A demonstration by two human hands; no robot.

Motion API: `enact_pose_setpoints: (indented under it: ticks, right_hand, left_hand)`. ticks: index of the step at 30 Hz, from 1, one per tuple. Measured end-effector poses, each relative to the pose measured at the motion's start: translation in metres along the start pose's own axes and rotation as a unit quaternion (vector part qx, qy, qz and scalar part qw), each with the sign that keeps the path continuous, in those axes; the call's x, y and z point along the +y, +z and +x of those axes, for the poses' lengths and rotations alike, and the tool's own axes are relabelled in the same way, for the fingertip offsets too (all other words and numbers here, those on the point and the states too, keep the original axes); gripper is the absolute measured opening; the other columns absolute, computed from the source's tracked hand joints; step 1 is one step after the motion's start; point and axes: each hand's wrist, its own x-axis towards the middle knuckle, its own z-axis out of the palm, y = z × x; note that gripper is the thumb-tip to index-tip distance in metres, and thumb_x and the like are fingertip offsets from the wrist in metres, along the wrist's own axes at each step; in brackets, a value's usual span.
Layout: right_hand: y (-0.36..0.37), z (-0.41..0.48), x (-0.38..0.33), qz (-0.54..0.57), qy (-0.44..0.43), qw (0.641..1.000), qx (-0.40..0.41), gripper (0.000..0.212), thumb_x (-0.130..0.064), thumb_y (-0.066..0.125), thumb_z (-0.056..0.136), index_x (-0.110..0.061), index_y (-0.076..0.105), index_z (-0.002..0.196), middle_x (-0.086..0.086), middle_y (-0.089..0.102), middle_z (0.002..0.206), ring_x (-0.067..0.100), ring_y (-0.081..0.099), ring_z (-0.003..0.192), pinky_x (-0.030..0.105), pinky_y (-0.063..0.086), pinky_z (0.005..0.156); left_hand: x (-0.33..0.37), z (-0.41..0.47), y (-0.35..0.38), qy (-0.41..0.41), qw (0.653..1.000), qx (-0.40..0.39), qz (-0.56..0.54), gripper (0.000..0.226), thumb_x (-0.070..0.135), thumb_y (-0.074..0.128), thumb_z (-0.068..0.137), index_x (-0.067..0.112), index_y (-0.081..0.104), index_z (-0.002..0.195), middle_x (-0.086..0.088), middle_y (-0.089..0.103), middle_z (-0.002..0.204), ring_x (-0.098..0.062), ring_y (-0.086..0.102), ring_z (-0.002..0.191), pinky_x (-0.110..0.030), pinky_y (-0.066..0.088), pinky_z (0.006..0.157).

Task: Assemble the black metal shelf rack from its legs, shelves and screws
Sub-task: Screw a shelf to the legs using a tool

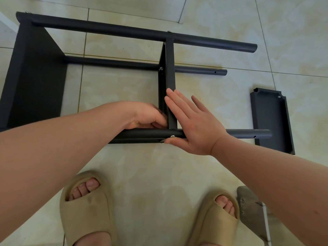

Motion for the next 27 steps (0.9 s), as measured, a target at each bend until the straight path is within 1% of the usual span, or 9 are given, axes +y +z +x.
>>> enact_pose_setpoints:
  ticks: [5,8,11,14,18,20,22,25,27]
  right_hand:
    - [-0.001,0.000,0.000,-0.001,0.001,1.000,0.001,0.099,-0.077,0.029,0.092,-0.009,0.009,0.162,0.005,0.000,0.170,0.021,0.000,0.157,0.053,0.016,0.124]
    - [-0.001,0.000,0.000,0.000,0.001,1.000,0.003,0.099,-0.077,0.029,0.092,-0.009,0.010,0.162,0.005,0.000,0.170,0.021,0.000,0.157,0.053,0.016,0.124]
    - [-0.001,0.000,0.000,-0.001,0.001,1.000,0.003,0.099,-0.077,0.030,0.092,-0.009,0.010,0.162,0.005,0.000,0.170,0.022,0.000,0.157,0.054,0.017,0.124]
    - [-0.001,0.000,0.000,-0.001,0.001,1.000,0.003,0.099,-0.077,0.030,0.093,-0.010,0.009,0.162,0.005,0.000,0.170,0.022,0.000,0.157,0.054,0.017,0.124]
    - [0.000,0.000,0.000,-0.002,0.002,1.000,0.004,0.099,-0.077,0.031,0.093,-0.010,0.009,0.162,0.005,0.000,0.170,0.022,0.001,0.157,0.054,0.017,0.124]
    - [0.000,0.000,0.000,-0.003,0.003,1.000,0.002,0.099,-0.077,0.032,0.092,-0.010,0.009,0.162,0.005,0.000,0.170,0.022,0.001,0.157,0.054,0.017,0.124]
    - [0.000,0.000,0.000,-0.004,0.002,1.000,0.002,0.099,-0.077,0.032,0.092,-0.010,0.009,0.162,0.005,0.000,0.170,0.022,0.001,0.157,0.053,0.017,0.124]
    - [0.000,0.000,0.000,-0.004,0.002,1.000,0.006,0.099,-0.077,0.033,0.093,-0.009,0.010,0.162,0.005,0.001,0.170,0.022,0.002,0.157,0.054,0.017,0.124]
    - [0.000,0.000,0.000,-0.004,0.002,1.000,0.007,0.099,-0.076,0.033,0.093,-0.009,0.010,0.162,0.005,0.001,0.170,0.022,0.002,0.157,0.054,0.018,0.124]
  left_hand:
    - [-0.001,0.001,-0.001,0.010,1.000,-0.004,-0.020,0.019,-0.010,0.053,0.088,0.003,0.066,0.085,-0.015,0.071,0.073,-0.024,0.072,0.068,-0.028,0.058,0.060]
    - [-0.001,0.000,-0.001,0.009,0.999,-0.013,-0.030,0.018,-0.011,0.052,0.089,0.003,0.063,0.088,-0.017,0.068,0.076,-0.024,0.071,0.068,-0.030,0.059,0.062]
    - [0.000,-0.001,-0.001,0.000,0.999,-0.028,-0.029,0.015,-0.004,0.053,0.091,0.004,0.066,0.092,-0.016,0.069,0.083,-0.025,0.070,0.074,-0.035,0.060,0.071]
    - [0.001,-0.004,0.000,-0.024,0.999,-0.035,-0.003,0.019,0.010,0.058,0.094,0.011,0.074,0.084,-0.011,0.074,0.084,-0.024,0.070,0.080,-0.037,0.056,0.083]
    - [0.004,-0.004,0.001,-0.034,0.999,-0.014,0.013,0.014,0.007,0.057,0.095,0.006,0.071,0.091,-0.013,0.073,0.082,-0.026,0.069,0.081,-0.041,0.054,0.090]
    - [0.005,-0.003,0.001,-0.036,0.999,-0.010,0.007,0.016,0.003,0.055,0.095,0.004,0.069,0.088,-0.014,0.073,0.080,-0.027,0.069,0.080,-0.041,0.055,0.089]
    - [0.008,-0.003,0.001,-0.044,0.999,-0.012,0.007,0.017,0.002,0.054,0.094,0.004,0.069,0.085,-0.014,0.073,0.078,-0.026,0.070,0.077,-0.039,0.056,0.084]
    - [0.009,-0.002,0.000,-0.063,0.998,-0.017,0.024,0.016,0.008,0.058,0.094,0.005,0.072,0.088,-0.013,0.074,0.083,-0.023,0.072,0.075,-0.033,0.059,0.076]
    - [0.007,-0.002,0.000,-0.076,0.997,-0.014,0.024,0.017,0.013,0.060,0.093,0.005,0.074,0.096,-0.014,0.074,0.090,-0.024,0.071,0.079,-0.035,0.057,0.082]
